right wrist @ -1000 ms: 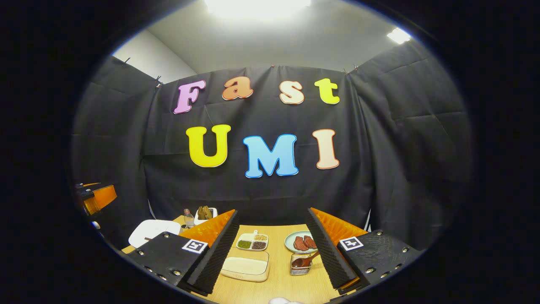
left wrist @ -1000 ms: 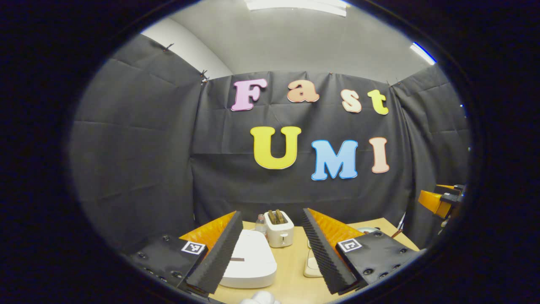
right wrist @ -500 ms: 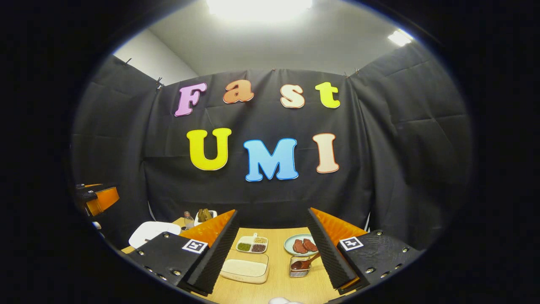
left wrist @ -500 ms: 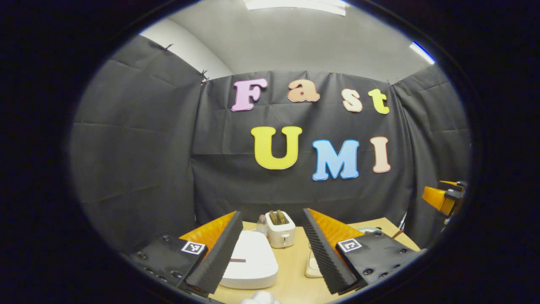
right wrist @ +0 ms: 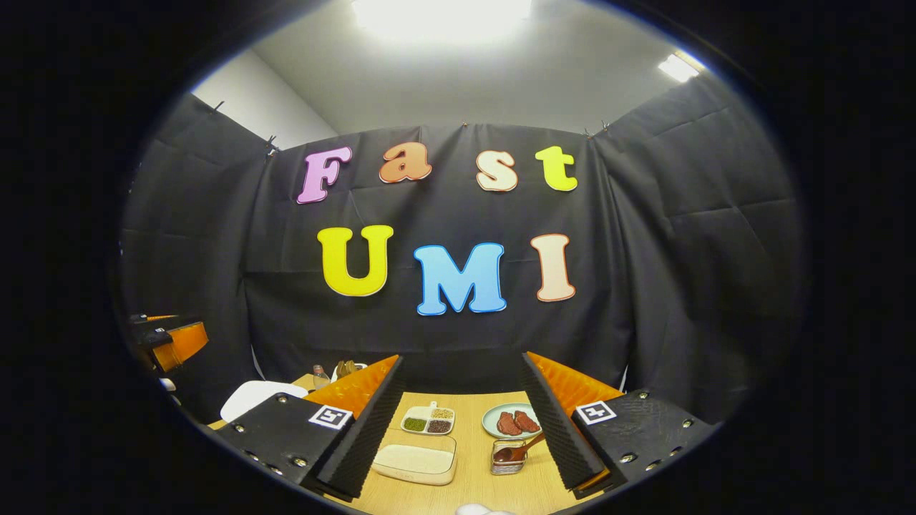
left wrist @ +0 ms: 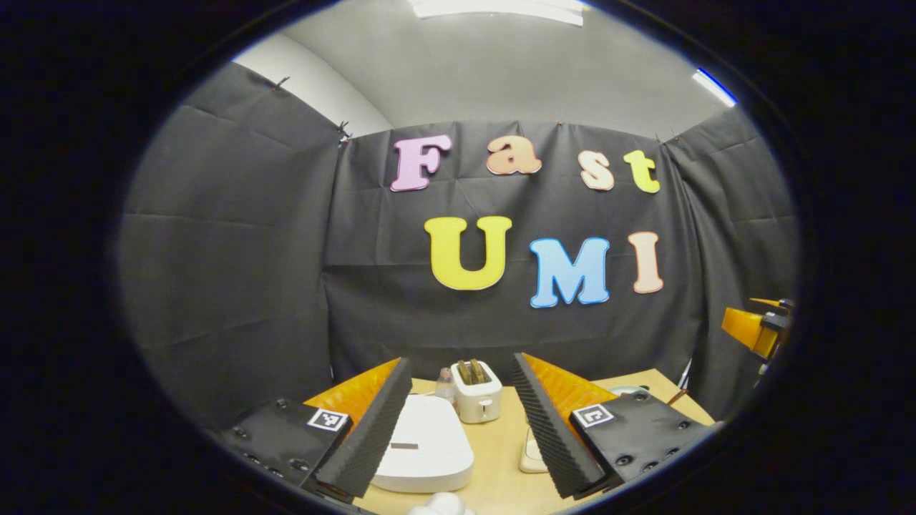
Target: Close the left gripper, press the button to open the rice cooker; take a wooden spoon from the chopstick holder with the right hand, scoop a spoonful of rice and pour it into the rice cooker, then put the wooden spoon back into the chopstick holder.
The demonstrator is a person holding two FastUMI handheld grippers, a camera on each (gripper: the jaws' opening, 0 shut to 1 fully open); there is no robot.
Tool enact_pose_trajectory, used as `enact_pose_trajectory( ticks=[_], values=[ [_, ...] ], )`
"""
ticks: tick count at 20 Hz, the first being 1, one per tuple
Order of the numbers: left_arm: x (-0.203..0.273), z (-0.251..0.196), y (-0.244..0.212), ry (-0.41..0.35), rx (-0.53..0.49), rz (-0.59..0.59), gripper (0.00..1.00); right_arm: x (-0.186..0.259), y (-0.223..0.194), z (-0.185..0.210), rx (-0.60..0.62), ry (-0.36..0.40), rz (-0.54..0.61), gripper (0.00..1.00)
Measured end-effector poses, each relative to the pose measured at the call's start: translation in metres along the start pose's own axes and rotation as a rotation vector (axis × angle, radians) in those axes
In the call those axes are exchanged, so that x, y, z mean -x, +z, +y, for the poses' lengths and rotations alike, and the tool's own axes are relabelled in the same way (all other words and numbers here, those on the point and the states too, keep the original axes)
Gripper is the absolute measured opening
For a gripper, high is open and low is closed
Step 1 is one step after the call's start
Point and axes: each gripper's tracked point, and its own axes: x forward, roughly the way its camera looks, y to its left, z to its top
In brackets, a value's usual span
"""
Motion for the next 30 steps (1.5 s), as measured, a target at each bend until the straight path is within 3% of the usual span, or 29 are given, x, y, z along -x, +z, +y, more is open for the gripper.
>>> enact_pose_trajectory(
  ticks=[30],
  values=[
    [-0.0072, -0.0001, -0.0002, 0.007, -0.024, 0.008, 1.00, -0.0042, 0.0047, -0.0049, 0.000, -0.007, 0.001, 0.98]
  ],
)
